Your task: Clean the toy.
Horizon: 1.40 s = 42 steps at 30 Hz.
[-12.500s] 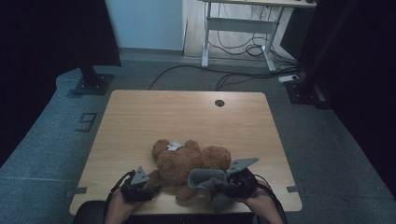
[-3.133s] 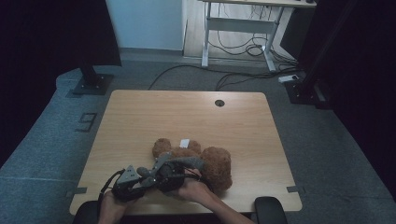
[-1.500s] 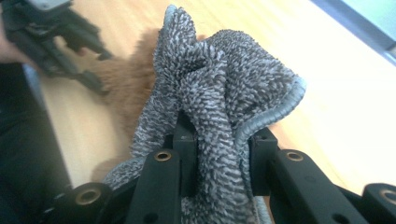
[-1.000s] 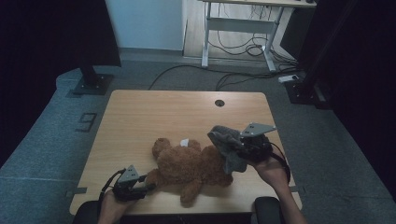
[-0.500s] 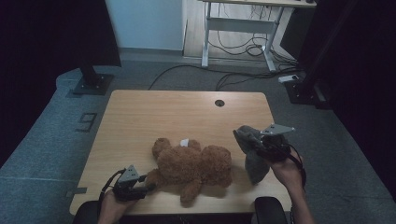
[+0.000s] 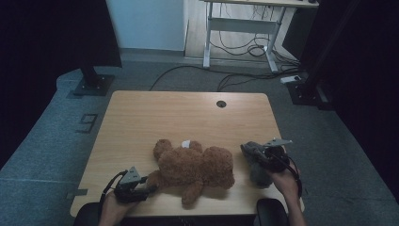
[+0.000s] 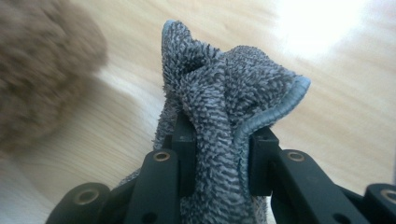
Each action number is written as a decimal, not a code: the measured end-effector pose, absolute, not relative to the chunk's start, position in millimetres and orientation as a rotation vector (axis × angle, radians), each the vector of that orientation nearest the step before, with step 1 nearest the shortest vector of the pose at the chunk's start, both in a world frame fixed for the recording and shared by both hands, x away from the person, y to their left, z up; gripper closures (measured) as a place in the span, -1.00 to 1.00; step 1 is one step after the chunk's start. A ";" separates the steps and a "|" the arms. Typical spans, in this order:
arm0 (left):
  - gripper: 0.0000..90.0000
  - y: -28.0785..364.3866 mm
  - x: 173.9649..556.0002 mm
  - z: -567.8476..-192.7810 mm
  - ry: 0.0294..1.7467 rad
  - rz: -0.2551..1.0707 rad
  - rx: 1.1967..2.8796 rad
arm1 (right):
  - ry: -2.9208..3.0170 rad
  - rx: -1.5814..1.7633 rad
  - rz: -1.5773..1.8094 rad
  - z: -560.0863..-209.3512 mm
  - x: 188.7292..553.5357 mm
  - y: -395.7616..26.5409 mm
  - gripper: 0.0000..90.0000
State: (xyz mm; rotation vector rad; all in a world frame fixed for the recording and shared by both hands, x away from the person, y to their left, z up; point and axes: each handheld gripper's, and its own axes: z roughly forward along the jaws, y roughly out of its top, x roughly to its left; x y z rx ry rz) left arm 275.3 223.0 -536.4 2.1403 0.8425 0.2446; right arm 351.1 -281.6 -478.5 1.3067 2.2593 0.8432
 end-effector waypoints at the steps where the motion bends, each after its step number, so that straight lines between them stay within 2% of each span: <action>1: 0.06 222.8 275.3 -536.5 0.843 0.246 2.141 | 2.260 1.315 0.844 -483.8 351.6 -281.9 0.53; 9: 0.03 221.6 274.9 -536.9 0.840 0.257 2.153 | 2.269 1.349 0.860 -518.2 351.7 -284.0 0.45; 16: -0.02 219.7 274.6 -537.6 0.840 0.269 2.168 | 2.293 1.337 0.840 -529.4 352.5 -282.8 0.32; 21: -0.13 218.8 275.4 -538.6 0.848 0.269 2.171 | 2.297 1.318 0.812 -523.0 351.3 -280.4 -0.11; 28: -0.34 218.9 273.7 -535.0 0.840 0.285 2.139 | 2.268 1.247 0.838 -492.6 338.9 -279.9 -0.48; 34: -0.39 221.6 270.8 -528.8 0.826 0.309 2.124 | 2.323 1.143 0.931 -471.6 323.7 -264.0 -0.53; 42: -0.42 221.0 270.8 -519.9 0.808 0.328 2.117 | 2.438 1.006 1.026 -470.0 304.6 -238.7 -0.54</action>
